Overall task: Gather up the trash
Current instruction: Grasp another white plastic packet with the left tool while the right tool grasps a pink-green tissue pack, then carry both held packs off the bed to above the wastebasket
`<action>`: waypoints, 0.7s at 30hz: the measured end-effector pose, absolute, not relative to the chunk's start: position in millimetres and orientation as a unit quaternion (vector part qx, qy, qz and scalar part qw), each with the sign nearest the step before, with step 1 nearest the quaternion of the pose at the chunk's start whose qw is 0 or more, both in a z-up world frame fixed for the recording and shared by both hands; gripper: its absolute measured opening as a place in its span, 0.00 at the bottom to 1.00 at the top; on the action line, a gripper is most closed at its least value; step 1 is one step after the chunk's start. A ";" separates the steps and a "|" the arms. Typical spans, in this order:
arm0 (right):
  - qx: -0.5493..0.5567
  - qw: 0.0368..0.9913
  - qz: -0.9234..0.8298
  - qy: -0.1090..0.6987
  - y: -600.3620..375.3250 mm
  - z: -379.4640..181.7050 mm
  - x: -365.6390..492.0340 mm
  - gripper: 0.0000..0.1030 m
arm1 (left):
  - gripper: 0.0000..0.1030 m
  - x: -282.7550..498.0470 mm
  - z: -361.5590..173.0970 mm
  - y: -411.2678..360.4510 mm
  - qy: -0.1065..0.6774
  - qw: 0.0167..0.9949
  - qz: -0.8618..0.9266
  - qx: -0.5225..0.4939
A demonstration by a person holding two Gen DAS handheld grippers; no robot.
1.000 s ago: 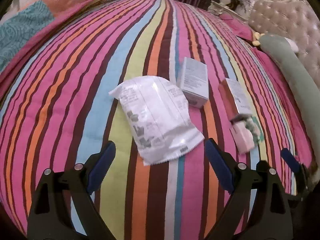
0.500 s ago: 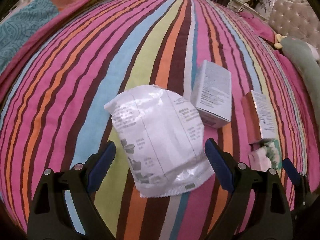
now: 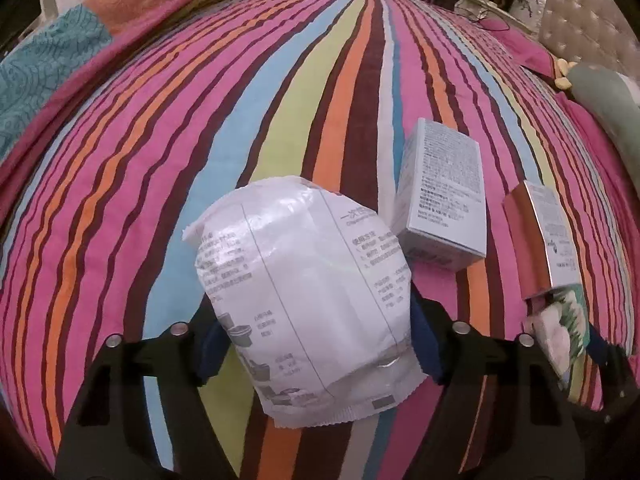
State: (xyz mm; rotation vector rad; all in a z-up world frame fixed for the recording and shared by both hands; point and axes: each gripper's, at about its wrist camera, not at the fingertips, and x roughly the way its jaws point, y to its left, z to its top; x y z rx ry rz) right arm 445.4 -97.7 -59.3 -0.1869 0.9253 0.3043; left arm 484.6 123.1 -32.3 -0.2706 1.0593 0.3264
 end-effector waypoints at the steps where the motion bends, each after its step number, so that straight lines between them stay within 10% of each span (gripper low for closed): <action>1: -0.086 0.880 0.144 0.444 -98.7 -57.3 444.7 0.69 | 0.70 482.6 -31.6 123.0 0.499 0.843 0.156 -0.124; 21: -0.049 0.891 0.125 0.433 -127.0 -22.5 365.4 0.68 | 0.69 393.4 9.9 115.9 0.463 0.871 0.117 -0.114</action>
